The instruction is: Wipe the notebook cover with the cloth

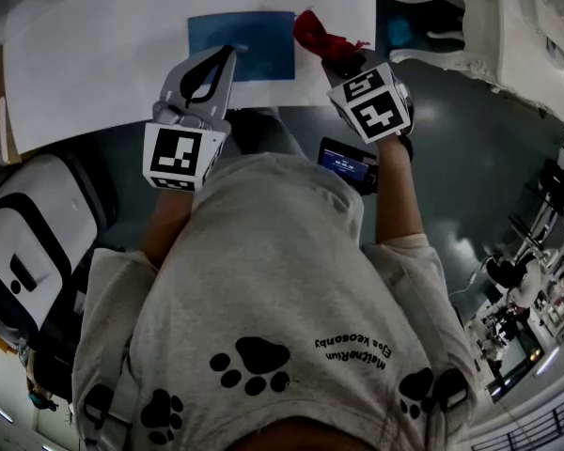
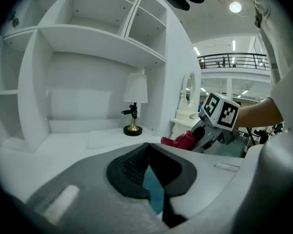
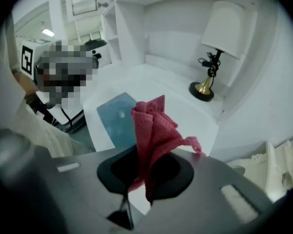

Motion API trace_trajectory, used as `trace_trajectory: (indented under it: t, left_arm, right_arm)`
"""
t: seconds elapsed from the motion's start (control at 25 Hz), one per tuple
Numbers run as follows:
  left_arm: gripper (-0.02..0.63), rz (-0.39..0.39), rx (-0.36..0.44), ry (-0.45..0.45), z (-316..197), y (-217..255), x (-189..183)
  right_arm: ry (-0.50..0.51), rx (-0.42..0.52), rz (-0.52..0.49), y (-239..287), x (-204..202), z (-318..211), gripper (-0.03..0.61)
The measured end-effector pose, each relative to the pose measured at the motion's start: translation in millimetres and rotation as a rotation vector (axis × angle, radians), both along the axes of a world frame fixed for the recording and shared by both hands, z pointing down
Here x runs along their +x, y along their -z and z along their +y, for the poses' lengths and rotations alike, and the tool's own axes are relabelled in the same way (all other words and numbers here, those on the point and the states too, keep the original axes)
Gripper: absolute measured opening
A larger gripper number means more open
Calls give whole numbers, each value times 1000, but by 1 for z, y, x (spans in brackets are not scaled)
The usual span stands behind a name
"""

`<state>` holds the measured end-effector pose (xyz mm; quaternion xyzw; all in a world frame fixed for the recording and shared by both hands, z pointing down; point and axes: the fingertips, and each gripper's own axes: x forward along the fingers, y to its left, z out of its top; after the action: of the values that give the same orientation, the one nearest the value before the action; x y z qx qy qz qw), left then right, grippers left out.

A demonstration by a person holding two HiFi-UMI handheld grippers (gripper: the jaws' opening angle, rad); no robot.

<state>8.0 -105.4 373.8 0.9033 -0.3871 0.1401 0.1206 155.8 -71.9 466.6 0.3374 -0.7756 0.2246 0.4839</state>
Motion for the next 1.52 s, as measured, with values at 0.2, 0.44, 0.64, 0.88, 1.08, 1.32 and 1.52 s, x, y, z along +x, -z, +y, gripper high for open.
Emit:
trace_trajectory:
  t: [0.2, 0.44, 0.64, 0.88, 1.08, 1.32, 1.52]
  left_arm:
    - [-5, 27, 14, 19, -5, 18, -5]
    - [-4, 58, 62, 57, -17, 47, -7]
    - [-5, 77, 114, 94, -26, 79, -11]
    - [-5, 89, 188, 138, -30, 119, -20]
    - [-5, 105, 244, 166, -27, 151, -26]
    - [-5, 96, 301, 191, -19, 179, -32]
    - [-5, 86, 331, 210, -17, 191, -38]
  right_arm:
    - [-99, 175, -98, 50, -15, -30, 49]
    - [-178, 396, -177, 115, -23, -56, 49]
    - [-248, 565, -287, 172, -37, -69, 49]
    - [-285, 738, -358, 223, -54, -70, 49]
    - [-299, 832, -414, 253, -64, -61, 49]
    - [-294, 909, -455, 277, -75, -51, 49]
    - [-275, 935, -489, 284, -86, -49, 49]
